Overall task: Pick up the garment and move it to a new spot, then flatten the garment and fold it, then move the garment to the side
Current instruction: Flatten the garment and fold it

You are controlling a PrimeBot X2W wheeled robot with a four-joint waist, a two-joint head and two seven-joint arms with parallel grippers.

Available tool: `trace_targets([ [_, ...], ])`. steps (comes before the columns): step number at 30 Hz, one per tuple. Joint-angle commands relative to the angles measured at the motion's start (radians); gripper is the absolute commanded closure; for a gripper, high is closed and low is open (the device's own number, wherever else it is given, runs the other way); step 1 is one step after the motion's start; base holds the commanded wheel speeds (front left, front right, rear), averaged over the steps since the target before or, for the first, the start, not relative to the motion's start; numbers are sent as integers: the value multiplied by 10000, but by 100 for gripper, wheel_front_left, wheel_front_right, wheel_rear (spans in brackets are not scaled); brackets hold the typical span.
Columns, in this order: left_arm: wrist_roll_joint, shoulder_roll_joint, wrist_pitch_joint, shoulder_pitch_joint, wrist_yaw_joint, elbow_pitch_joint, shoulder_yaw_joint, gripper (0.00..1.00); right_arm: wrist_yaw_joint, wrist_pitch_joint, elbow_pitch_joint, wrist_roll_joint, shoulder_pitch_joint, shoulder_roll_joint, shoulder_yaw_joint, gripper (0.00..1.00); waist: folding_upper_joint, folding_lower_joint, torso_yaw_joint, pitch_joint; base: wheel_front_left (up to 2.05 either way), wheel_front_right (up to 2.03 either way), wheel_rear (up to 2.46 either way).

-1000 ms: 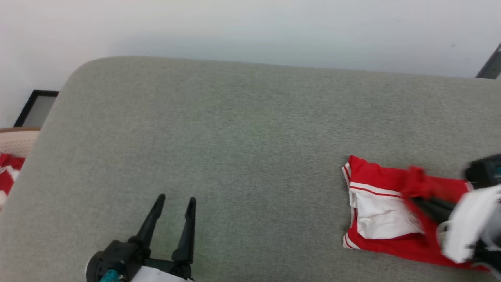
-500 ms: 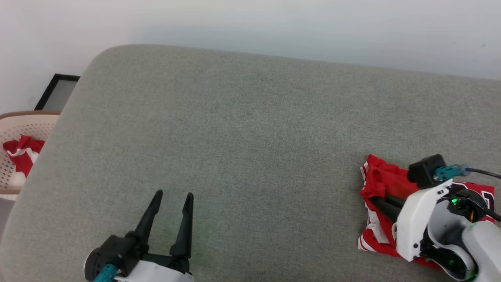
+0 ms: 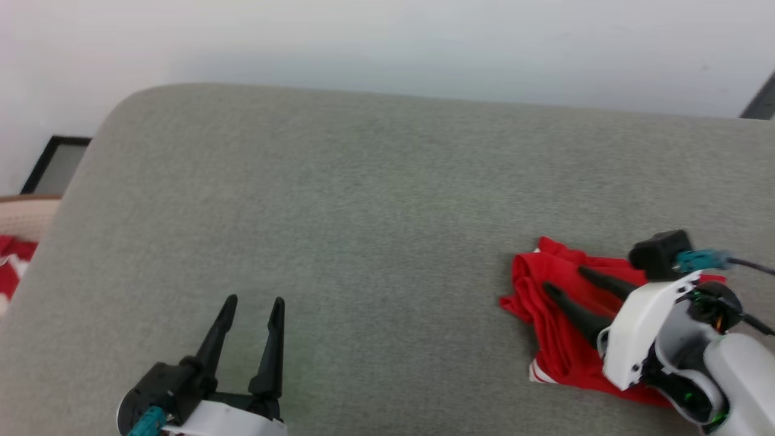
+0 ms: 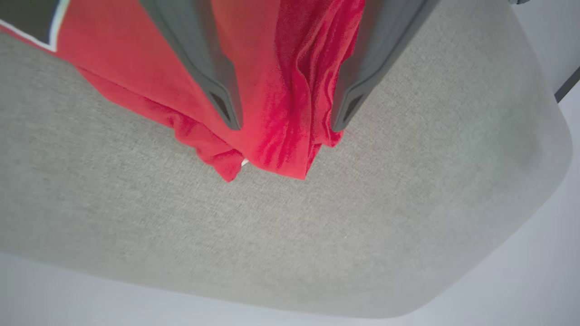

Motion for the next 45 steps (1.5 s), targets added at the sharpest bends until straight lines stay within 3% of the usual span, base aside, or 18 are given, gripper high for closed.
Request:
trace_targets([
  [1, -109, 19, 3, 86, -14, 74, 27, 0, -17, -211, -18, 114, -106, -128, -133, 0, -1, 0, -355, -214, 0, 0, 0],
  [6, -356, 18, 3, 39, -14, 444, 96, 0, -17, -1288, -37, 264, 34, -409, -142, 0, -1, 0, -746, -402, 0, 0, 0],
  [13, -646, 121, 4, 178, -14, 1086, -90, 0, -17, -3298, 1047, 174, 455, -823, -208, 0, -1, 0, -1113, -851, 0, 0, 0],
  [22, -730, 294, 4, 350, -14, 1265, -145, 0, -17, -5538, 1990, -709, 1106, -530, -864, 0, -1, 0, -1034, -1319, 0, 0, 0],
  [27, -617, 390, 3, 715, -14, 857, 61, 0, -17, -5775, 1746, -1446, 1810, 17, -1887, 0, -1, 0, -877, -1552, 0, 0, 0],
  [34, -553, 373, 4, 1396, -14, 179, 355, 0, -17, -5790, 351, -2299, 3352, 924, -3722, 0, -1, 0, -543, -1790, 0, 0, 0],
  [45, -224, 43, 3, 2625, -15, -795, 793, 0, -17, -5739, -1234, -2942, 5463, 1553, -5322, 0, -1, 0, -466, -1937, 0, 0, 0],
])
